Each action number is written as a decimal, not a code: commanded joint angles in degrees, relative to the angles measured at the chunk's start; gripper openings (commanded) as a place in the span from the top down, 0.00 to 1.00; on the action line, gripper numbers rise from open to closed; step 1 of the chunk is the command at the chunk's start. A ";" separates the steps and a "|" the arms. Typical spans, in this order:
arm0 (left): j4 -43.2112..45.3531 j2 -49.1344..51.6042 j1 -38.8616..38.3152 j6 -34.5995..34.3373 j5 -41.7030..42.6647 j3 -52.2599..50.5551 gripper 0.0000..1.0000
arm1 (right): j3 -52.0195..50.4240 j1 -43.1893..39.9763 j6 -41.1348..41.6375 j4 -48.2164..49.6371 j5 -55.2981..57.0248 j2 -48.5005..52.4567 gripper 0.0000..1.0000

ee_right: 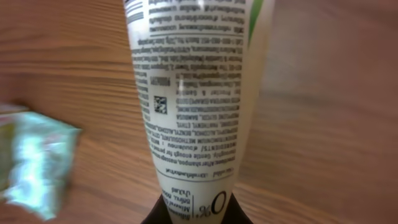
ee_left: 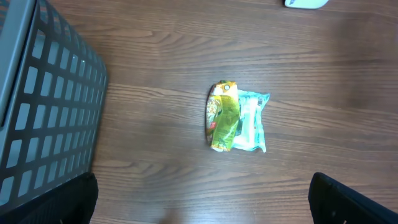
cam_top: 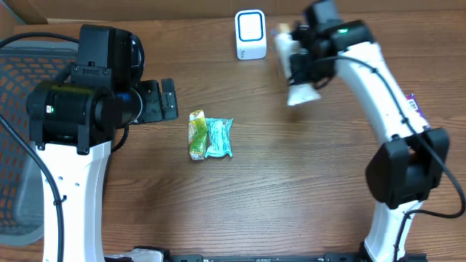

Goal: Scan the item barcode
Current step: 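Move the tube to the table's right edge and release it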

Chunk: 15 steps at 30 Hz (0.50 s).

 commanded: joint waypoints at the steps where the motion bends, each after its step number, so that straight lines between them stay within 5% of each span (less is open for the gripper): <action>1: 0.04 -0.09 -0.02 -0.81 -0.13 0.17 0.00 | -5.60 -3.41 -1.81 0.55 3.45 0.28 0.96; 9: 0.04 -0.09 -0.02 -0.81 -0.15 0.17 0.00 | -22.93 -11.13 -2.86 6.86 11.41 0.28 0.96; 15: 0.04 -0.09 -0.02 -0.81 -0.13 0.17 0.00 | -26.38 -15.02 -1.60 7.19 13.11 0.28 0.96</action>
